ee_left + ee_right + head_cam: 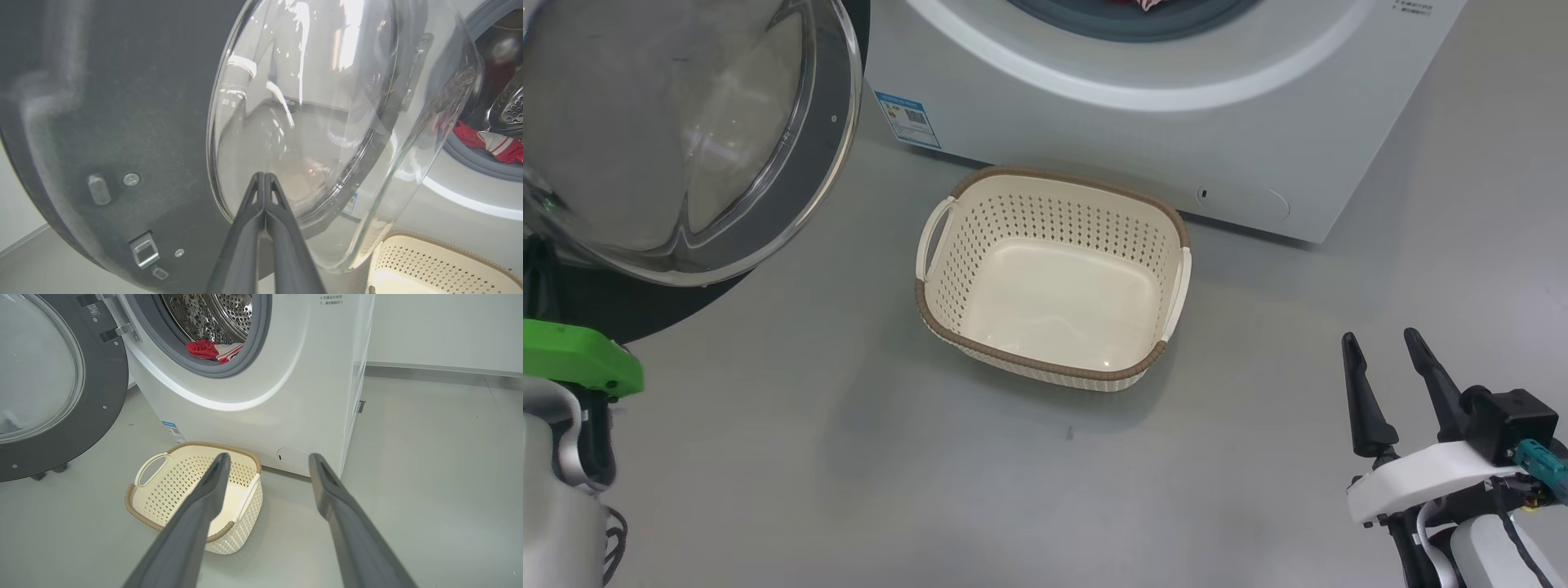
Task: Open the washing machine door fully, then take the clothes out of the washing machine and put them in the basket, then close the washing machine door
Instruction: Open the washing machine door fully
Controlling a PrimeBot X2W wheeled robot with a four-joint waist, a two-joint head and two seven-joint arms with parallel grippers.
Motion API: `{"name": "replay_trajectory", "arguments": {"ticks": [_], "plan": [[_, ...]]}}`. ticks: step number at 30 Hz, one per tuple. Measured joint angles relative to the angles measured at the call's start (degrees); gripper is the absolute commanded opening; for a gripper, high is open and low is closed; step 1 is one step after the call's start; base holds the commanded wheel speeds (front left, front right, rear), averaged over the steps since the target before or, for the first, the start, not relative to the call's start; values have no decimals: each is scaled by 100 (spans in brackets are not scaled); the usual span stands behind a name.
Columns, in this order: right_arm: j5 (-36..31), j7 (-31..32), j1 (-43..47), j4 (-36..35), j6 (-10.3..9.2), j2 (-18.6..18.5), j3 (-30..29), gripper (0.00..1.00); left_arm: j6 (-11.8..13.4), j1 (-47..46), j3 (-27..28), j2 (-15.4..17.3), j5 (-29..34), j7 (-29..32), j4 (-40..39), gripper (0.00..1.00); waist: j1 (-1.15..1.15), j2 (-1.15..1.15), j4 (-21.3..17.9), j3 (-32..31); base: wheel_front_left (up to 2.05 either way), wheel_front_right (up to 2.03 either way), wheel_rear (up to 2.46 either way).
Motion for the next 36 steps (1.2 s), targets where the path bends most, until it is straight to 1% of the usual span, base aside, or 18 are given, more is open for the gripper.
{"name": "replay_trajectory", "arguments": {"ticks": [7, 10, 17, 21, 29, 36], "plan": [[54, -108, 1, 162, 0, 116, -15, 100, -160, 166, -393, -208, 226, -21, -125, 0, 0, 0, -94, -351, 0, 0, 0], [101, -157, 2, 222, -1, 179, -44, 100, -301, 324, -615, -318, 304, -21, -146, 0, 0, 0, -158, -507, 0, 0, 0], [153, -218, 9, 324, -5, 289, -59, 100, -443, 736, -960, -464, 409, -13, -260, 0, 0, 0, -404, -832, 0, 0, 0], [194, -245, 52, 360, -14, 346, -114, 100, -482, 998, -1006, -666, 398, -14, -420, 0, 0, 0, -652, -1028, 0, 0, 0], [203, -269, 173, 353, -59, 369, -180, 100, -499, 1402, -1112, -813, 390, -23, -754, 0, 0, 0, -1098, -1289, 0, 0, 0], [203, -310, 240, 302, -64, 369, -200, 100, -467, 1600, -1091, -1049, 316, -80, -1089, 0, 0, 0, -1451, -1427, 0, 0, 0]]}}
